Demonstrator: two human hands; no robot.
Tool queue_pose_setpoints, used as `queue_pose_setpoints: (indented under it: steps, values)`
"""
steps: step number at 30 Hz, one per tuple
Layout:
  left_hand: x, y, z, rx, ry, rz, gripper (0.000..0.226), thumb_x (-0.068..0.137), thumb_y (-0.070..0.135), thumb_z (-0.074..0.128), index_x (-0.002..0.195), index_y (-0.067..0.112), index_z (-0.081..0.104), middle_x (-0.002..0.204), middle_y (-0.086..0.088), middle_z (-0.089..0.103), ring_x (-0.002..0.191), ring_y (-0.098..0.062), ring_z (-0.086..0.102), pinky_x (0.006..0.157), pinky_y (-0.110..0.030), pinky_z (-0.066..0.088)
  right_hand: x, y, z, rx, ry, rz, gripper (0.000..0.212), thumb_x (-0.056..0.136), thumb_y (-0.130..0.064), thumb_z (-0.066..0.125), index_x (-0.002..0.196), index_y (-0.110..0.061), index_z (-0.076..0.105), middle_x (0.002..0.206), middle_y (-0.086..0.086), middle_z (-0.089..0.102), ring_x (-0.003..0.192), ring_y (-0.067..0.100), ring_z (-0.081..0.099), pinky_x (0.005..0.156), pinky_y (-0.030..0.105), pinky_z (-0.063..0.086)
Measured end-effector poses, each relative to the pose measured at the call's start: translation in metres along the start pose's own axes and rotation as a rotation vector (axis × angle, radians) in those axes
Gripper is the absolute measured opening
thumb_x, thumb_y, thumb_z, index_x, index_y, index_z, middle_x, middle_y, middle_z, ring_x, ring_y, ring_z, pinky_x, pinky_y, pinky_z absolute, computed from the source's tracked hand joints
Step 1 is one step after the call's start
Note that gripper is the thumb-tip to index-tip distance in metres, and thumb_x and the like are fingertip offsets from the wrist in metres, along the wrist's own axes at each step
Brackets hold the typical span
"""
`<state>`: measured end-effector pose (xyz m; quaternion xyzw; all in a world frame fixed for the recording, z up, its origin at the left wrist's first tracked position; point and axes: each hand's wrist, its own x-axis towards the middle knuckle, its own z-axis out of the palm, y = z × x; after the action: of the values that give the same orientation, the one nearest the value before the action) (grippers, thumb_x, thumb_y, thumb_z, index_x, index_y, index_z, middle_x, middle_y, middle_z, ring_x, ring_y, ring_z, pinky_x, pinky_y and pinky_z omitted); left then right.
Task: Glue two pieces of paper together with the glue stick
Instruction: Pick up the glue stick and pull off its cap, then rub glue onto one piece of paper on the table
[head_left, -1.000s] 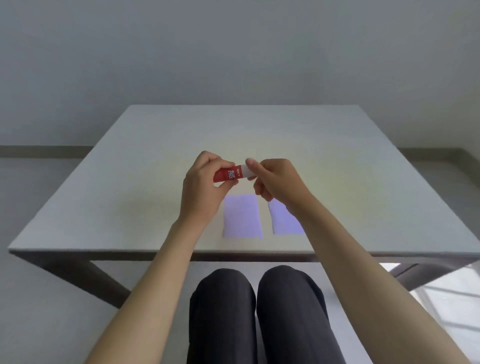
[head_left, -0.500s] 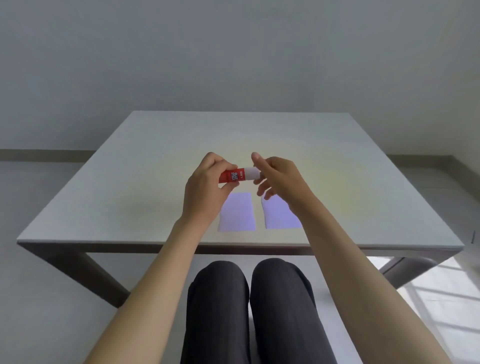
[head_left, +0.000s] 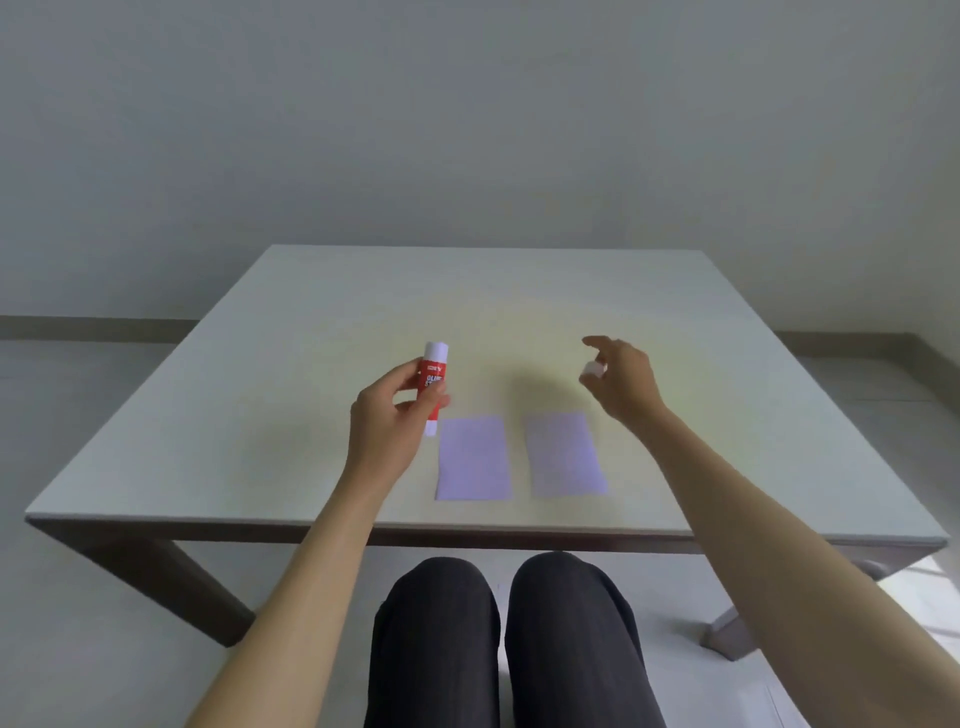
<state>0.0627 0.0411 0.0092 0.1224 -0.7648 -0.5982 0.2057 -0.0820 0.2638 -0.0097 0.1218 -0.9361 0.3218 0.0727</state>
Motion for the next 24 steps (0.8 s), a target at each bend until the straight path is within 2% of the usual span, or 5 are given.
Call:
queue_pose_setpoints:
  steps: [5, 10, 14, 18, 24]
  values:
    - [-0.001, 0.002, 0.003, -0.098, -0.01, -0.084, 0.017, 0.085, 0.02, 0.066, 0.094, 0.034, 0.067, 0.091, 0.018, 0.066, 0.073, 0.01, 0.063, 0.083, -0.031, 0.05, -0.007, 0.018, 0.016, -0.109, -0.068, -0.034, 0.047, 0.084, -0.004, 0.051, 0.131, -0.008, 0.047, 0.117, 0.019, 0.058, 0.106, 0.036, 0.055, 0.082, 0.037, 0.044]
    - [-0.002, 0.01, 0.009, -0.272, 0.096, -0.123, 0.011, 0.073, 0.021, 0.077, 0.079, 0.028, 0.072, 0.083, 0.015, 0.072, 0.09, -0.011, 0.068, 0.095, -0.036, 0.05, -0.015, 0.005, 0.002, -0.272, -0.034, -0.087, 0.064, 0.084, -0.026, 0.065, 0.14, -0.015, 0.037, 0.131, 0.017, 0.046, 0.11, 0.036, 0.052, 0.088, 0.041, 0.045]
    - [-0.003, 0.023, 0.027, -0.418, 0.207, -0.17, 0.02, 0.066, 0.027, 0.08, 0.076, 0.015, 0.067, 0.096, -0.012, 0.071, 0.102, -0.027, 0.066, 0.101, -0.043, 0.046, -0.05, -0.055, -0.002, 0.455, -0.044, -0.162, 0.051, 0.083, -0.025, 0.068, 0.13, -0.02, 0.049, 0.114, 0.01, 0.057, 0.078, 0.019, 0.064, 0.067, 0.017, 0.048]
    - [-0.004, 0.032, 0.043, -0.59, 0.198, -0.247, 0.016, 0.072, 0.021, 0.078, 0.072, 0.015, 0.064, 0.089, -0.011, 0.067, 0.085, -0.02, 0.067, 0.094, -0.036, 0.051, -0.083, -0.099, 0.01, 0.832, -0.125, -0.19, 0.014, 0.088, -0.011, 0.061, 0.099, -0.006, 0.054, 0.094, 0.016, 0.06, 0.057, 0.02, 0.058, 0.058, 0.024, 0.05]
    - [-0.004, 0.032, 0.037, -0.528, 0.106, -0.172, 0.011, 0.073, 0.018, 0.077, 0.077, 0.017, 0.067, 0.089, -0.002, 0.07, 0.102, -0.026, 0.066, 0.102, -0.041, 0.046, -0.078, -0.108, 0.008, 1.265, -0.405, 0.341, 0.041, 0.097, -0.036, 0.043, 0.073, -0.006, 0.055, 0.049, -0.002, 0.042, 0.035, 0.008, 0.029, 0.034, 0.017, 0.028]
